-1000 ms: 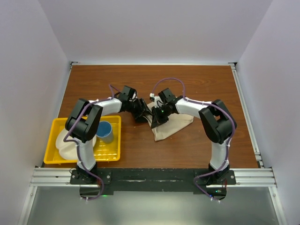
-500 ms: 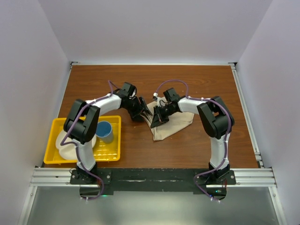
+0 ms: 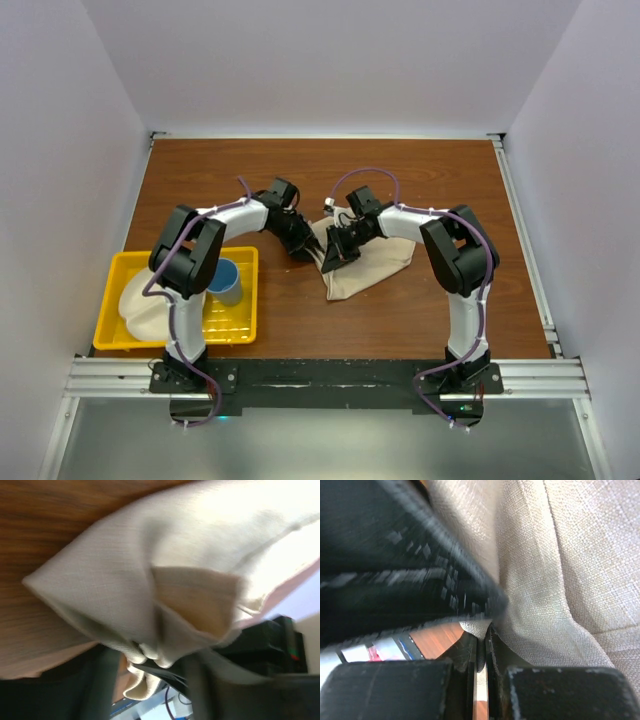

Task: Fold the napkin, place the utensils inside, and roll it up
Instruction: Roll the napkin at the center of the board.

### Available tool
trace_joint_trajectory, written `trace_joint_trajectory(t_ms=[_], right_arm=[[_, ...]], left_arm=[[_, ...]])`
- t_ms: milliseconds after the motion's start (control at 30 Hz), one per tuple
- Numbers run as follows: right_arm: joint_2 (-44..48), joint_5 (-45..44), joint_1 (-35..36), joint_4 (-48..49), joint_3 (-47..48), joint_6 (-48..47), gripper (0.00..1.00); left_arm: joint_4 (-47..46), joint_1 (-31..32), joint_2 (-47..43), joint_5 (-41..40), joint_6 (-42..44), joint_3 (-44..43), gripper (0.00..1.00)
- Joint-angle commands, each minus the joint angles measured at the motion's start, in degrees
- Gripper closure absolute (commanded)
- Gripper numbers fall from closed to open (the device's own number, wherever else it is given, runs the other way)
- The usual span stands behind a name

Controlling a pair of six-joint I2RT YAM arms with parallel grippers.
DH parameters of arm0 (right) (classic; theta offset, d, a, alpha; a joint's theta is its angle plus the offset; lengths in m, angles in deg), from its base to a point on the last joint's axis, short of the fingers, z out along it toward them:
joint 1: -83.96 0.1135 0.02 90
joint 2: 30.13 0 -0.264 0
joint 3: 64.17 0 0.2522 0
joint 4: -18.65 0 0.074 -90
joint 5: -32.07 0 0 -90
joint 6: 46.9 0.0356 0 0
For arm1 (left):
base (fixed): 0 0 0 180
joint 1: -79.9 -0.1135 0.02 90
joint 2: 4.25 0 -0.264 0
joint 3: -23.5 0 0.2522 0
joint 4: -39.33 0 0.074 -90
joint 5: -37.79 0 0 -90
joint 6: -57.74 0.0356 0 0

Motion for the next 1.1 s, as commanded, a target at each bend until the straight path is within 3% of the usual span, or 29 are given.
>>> trace_joint_trajectory(t_ms=[0,67,100,233,400,567,900,1000,1067], right_arm=[[0.3,-8.7,0.9,-4.1,0.8,-4.5,1.00],[0.4,-11.6,1.9,-6.6,2.3,-6.4,1.00],[0.5,-12.8,2.4,-7.5,2.8,-7.1,0.98],[1.9,-17.1,5.3,-9.4,4.0,-8.7,0.88],[6.1,-27.2,9.5,-8.6,3.4,-8.7,0.57],[8.6,-33.8,12.9,-6.2,2.3,-8.2,0.46],[8.9,-55.5,22.7,0.8,-3.2,-7.0,0.45],[7.3,-61.6,25.0,1.4,-3.6,-5.5,0.51],[6.4,-63.0,25.3,1.6,-4.0,-3.8,0.64]], left_arm=[[1.7,0.1,2.1,-4.5,-3.0,-1.0,0.65],[3.5,-0.1,3.3,-4.7,-2.8,-1.0,0.75],[4.2,-0.1,3.5,-5.4,-2.7,-1.0,0.85],[8.3,-0.1,3.7,-4.8,-2.4,-0.8,0.99],[13.1,-0.1,4.3,-3.4,-2.3,-1.7,1.00],[16.8,0.0,5.0,-2.3,-2.1,-2.9,1.00],[17.0,-0.1,5.8,0.8,-2.3,-2.9,1.00],[17.2,-0.1,6.0,1.7,-2.3,-3.1,1.00],[17.2,-0.3,5.8,2.1,-2.5,-3.2,1.00]])
